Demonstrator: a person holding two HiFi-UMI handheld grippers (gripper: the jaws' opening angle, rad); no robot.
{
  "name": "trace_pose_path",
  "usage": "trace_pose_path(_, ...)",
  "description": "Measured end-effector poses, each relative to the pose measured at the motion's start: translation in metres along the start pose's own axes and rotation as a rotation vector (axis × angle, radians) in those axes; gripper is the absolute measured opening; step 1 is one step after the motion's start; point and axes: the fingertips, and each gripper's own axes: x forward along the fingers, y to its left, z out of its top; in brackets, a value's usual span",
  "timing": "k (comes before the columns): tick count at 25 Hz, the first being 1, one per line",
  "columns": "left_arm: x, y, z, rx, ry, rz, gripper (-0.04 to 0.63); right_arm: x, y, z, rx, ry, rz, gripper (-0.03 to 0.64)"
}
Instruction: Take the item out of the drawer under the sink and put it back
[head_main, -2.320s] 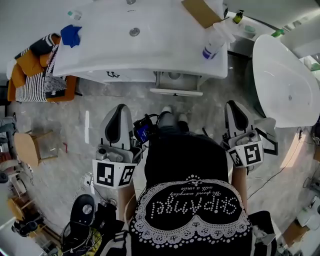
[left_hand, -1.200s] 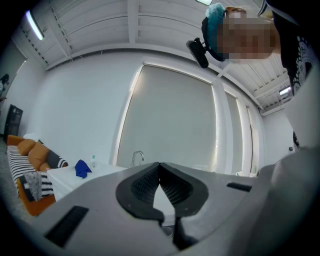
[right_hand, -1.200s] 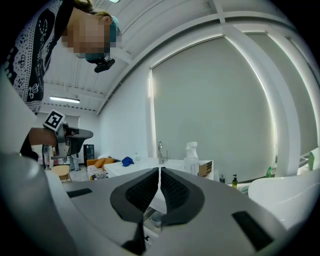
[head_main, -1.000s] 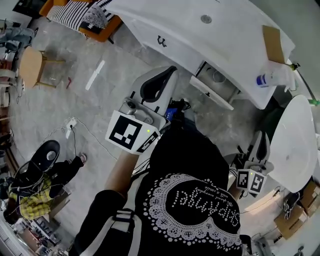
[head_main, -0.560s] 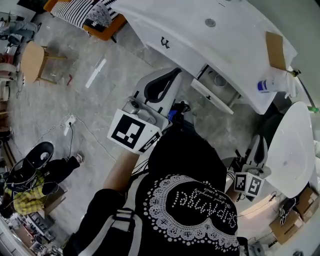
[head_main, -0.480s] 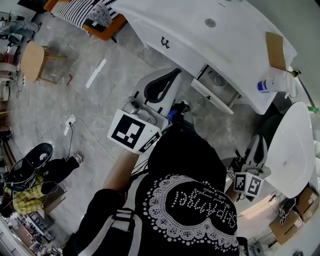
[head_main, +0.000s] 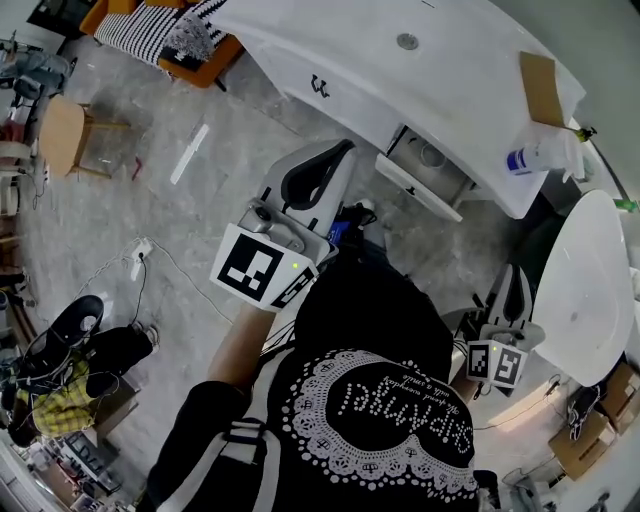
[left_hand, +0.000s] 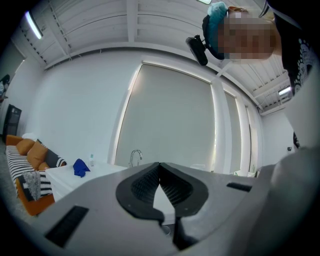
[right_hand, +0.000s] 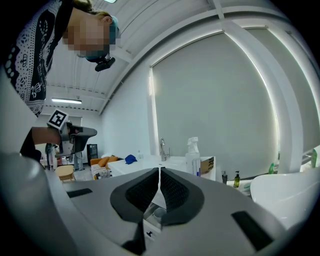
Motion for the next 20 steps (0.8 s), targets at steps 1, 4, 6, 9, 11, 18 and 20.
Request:
trace_pose_path(1, 0.001, -0.001, 0.000, 0.001, 0.001, -0.001, 0.005, 0.000, -0.001, 0.000, 0.000, -0.002, -0.001, 0.021)
trace_pose_path(4, 0.005, -0.005, 0.002, 0.005, -0.003, -0.007, 0.005, -0.003, -0.005, -0.001, 0.000, -0.003, -0.002, 0.021)
trace_pose_path(6, 0.009, -0.011, 0.003, 0.006, -0.008, -0.018, 0.005, -0.005, -0.008, -0.001, -0.002, -0.004, -0.008, 0.021)
trace_pose_path(9, 0.014, -0.025, 0.002, -0.011, -0.009, -0.048, 0.005, -0.007, -0.008, 0.002, -0.014, -0.006, -0.009, 0.021)
trace_pose_path(11, 0.019, -0.041, -0.004, -0.035, -0.001, -0.081, 0.005, -0.008, -0.008, 0.003, -0.023, -0.006, -0.010, 0.021)
trace_pose_path(18, 0.040, -0.120, -0.039, -0.066, 0.026, -0.224, 0.005, -0.002, -0.007, 0.001, -0.027, 0.008, -0.002, 0.021)
trace_pose_path(20, 0.042, -0.143, -0.051, -0.019, 0.055, -0.297, 0.005, 0.004, -0.001, 0.004, -0.037, 0.009, 0.014, 0.021)
